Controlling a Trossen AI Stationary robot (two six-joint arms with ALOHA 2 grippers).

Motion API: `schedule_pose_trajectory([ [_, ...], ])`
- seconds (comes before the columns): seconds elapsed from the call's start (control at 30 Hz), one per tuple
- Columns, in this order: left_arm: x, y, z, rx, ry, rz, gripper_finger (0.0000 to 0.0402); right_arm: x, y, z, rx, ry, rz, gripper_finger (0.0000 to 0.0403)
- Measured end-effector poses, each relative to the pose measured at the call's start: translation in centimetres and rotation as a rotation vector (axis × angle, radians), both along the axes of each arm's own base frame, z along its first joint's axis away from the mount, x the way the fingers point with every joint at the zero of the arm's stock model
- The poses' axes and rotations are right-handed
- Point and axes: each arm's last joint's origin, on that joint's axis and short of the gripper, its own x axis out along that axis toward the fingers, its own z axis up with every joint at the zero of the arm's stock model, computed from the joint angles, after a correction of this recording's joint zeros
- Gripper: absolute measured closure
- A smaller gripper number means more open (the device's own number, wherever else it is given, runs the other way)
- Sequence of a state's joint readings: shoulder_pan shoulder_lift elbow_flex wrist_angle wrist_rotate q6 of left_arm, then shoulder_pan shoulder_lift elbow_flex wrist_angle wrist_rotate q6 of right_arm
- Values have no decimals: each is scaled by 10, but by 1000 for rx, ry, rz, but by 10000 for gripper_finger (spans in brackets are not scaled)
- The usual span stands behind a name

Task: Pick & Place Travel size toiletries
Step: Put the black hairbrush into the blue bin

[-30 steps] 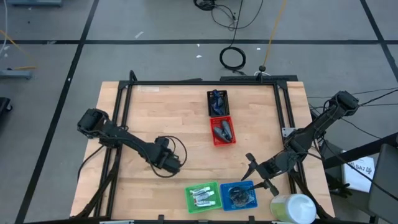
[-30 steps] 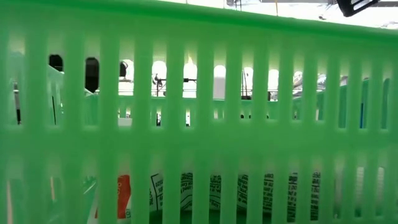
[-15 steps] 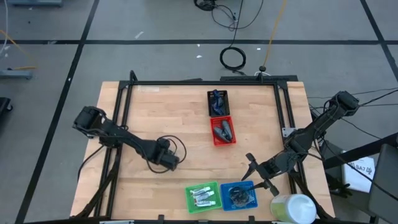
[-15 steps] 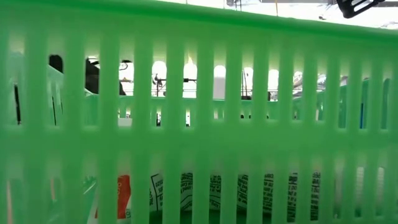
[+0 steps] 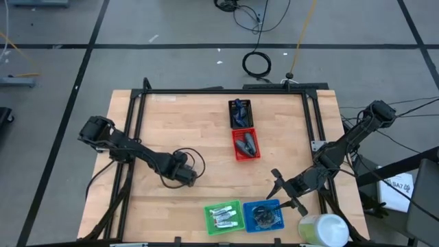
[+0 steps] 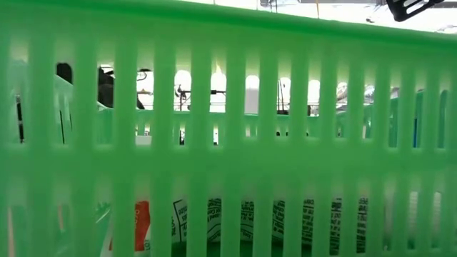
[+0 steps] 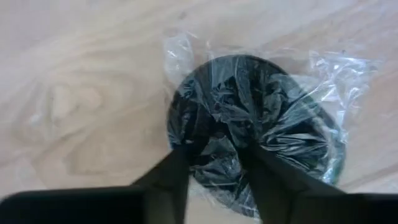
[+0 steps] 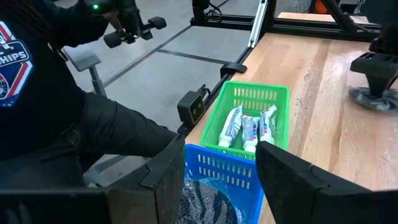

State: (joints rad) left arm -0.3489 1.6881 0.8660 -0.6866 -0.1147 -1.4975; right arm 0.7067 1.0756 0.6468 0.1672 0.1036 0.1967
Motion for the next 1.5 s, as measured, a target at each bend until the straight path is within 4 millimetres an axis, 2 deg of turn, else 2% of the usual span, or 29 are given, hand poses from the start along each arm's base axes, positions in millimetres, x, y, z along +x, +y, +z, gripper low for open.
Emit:
schedule_pose_trajectory([
  [0.17,0,2,6,53,-37,-18,363,0,0,0,0,0,0,224],
  [0.23,-1,3,9,85,-60,-23,391,0,0,0,0,0,0,224],
  [0.37,-1,3,17,162,-131,-58,399,0,0,0,-2,-1,-5,223],
  [0.6,7,-4,51,329,-424,-196,401,5,-5,0,-62,-52,-158,227],
  [0.7,16,-11,67,459,-565,-342,401,12,-8,1,-65,-92,-240,225],
  [0.87,37,-31,91,741,-762,-685,401,31,-17,-5,-61,-121,-342,227],
  [0.93,41,-37,96,847,-787,-818,401,39,-21,-8,-59,-123,-372,226],
  [1.07,47,-44,108,933,-899,-943,402,52,-27,-14,-54,-131,-422,220],
  [1.3,48,-39,110,1032,-835,-908,402,70,-40,-17,-18,-188,-498,200],
  [1.5,50,-38,102,1069,-751,-929,402,84,-62,-24,75,-157,-617,148],
])
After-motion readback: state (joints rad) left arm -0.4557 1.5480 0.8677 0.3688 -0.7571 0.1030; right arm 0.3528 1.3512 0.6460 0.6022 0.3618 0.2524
